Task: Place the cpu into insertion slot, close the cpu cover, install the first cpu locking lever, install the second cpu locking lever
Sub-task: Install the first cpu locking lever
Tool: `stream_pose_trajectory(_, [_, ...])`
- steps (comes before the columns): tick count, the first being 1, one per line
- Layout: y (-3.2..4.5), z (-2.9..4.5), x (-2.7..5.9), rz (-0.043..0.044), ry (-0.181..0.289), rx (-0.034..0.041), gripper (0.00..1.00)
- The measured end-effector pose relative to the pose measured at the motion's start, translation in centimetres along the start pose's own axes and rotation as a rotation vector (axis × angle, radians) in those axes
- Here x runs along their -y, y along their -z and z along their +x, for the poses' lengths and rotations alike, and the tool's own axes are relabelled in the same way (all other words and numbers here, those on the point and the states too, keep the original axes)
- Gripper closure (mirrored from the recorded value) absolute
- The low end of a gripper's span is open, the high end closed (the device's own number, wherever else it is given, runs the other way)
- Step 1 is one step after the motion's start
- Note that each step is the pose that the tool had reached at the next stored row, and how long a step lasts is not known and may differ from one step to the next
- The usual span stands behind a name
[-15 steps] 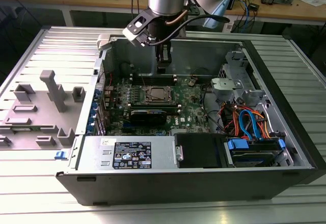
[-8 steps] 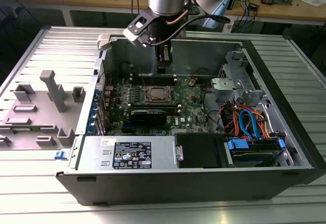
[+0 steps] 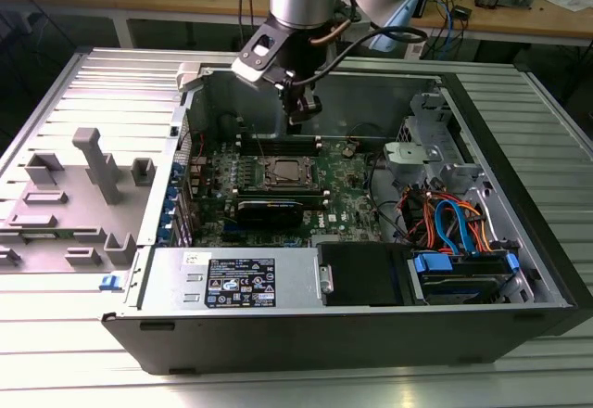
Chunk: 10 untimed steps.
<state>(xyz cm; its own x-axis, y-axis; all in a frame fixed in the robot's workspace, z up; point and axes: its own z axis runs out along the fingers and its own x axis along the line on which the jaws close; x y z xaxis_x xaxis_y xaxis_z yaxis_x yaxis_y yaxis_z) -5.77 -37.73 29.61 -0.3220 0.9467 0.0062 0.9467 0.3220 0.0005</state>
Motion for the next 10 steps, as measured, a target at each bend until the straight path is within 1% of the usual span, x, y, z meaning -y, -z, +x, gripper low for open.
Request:
stream_pose_trajectory(4, [0.00,0.00,0.00,0.0005,0.089,0.0000,0.89])
stream_pose_trajectory(6, [0.00,0.00,0.00,0.0010,0.161,-0.0001,0.89])
stream_pose_trajectory(8, [0.00,0.00,0.00,0.0013,0.200,-0.0001,0.89])
stream_pose_trajectory(10, [0.00,0.00,0.00,0.0015,0.249,-0.0001,0.89])
